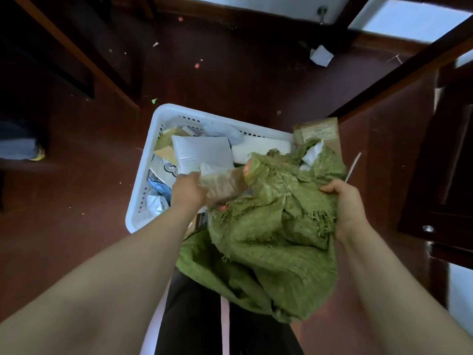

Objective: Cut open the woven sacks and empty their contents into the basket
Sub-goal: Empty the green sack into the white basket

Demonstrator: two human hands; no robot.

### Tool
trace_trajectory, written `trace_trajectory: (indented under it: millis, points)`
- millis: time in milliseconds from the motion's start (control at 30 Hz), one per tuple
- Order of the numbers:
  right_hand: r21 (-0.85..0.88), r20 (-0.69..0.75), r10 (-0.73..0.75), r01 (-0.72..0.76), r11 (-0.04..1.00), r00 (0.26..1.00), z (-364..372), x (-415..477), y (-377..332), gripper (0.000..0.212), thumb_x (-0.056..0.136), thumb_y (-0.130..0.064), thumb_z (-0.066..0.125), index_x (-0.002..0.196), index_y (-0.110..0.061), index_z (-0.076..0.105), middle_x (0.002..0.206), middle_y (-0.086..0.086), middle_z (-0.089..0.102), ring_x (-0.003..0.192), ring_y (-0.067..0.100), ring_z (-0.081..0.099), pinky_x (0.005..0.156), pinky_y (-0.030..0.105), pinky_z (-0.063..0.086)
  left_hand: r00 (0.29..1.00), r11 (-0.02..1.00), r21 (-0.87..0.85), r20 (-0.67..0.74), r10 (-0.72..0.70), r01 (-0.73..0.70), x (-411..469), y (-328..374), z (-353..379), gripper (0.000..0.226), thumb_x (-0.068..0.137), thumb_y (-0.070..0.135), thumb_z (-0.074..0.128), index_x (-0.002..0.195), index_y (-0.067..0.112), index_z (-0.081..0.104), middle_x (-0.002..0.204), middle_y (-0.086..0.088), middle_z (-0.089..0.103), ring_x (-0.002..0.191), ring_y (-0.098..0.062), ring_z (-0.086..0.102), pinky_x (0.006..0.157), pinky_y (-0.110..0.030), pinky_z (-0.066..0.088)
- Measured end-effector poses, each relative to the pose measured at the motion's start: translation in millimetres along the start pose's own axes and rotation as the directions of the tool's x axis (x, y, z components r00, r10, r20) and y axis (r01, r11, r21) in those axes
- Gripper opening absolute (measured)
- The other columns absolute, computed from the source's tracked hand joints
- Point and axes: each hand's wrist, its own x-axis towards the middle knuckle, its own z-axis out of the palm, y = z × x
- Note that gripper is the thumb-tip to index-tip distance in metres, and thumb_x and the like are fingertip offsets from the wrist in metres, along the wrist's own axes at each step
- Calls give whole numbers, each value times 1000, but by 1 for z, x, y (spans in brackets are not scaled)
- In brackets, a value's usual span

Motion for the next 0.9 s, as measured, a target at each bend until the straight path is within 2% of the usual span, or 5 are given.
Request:
trace_trajectory:
  millis: [167,333,467,600,900]
  points:
    - [-193,137,-156,181,965,978,5,-15,-7,18,81,-14,71,93,-1,68,78,9,73,72,24,70,68,34,58,998,978,-206,53,-14,25,-12,11,1,69,91,23,58,150,13,25,153,-20,23,140,-29,27,108,-31,26]
    - [-159,303,-45,97,983,952,17,-26,-9,58,61,-42,76,104,-4,67,81,4,75,66,12,71,56,23,54,997,881,-472,-77,-20,-19,-37,44,-11,59,92,51,43,138,15,50,151,-12,35,141,-26,28,117,-38,17]
    - [-89,352,-95,135,987,931,22,-27,-15,16,79,-4,71,93,-3,64,59,0,69,42,6,61,37,15,44,979,688,-708,202,-14,156,-47,63,-29,70,81,70,52,129,19,58,126,-3,60,111,-21,57,100,-35,42]
    - [-284,379,-74,192,940,922,19,-30,-15,26,71,5,74,96,-3,69,82,10,73,62,18,69,55,28,58,962,771,-627,262,73,112,-53,68,-33,31,74,29,81,96,10,68,96,-8,72,76,-17,68,65,-24,56]
    - [-144,220,15,18,989,975,4,-21,12,21,81,-22,71,76,-10,56,40,-4,48,24,8,32,29,14,20,947,723,-688,182,267,-72,-72,50,-18,38,73,-5,72,93,25,59,95,2,65,93,-21,61,80,-32,53]
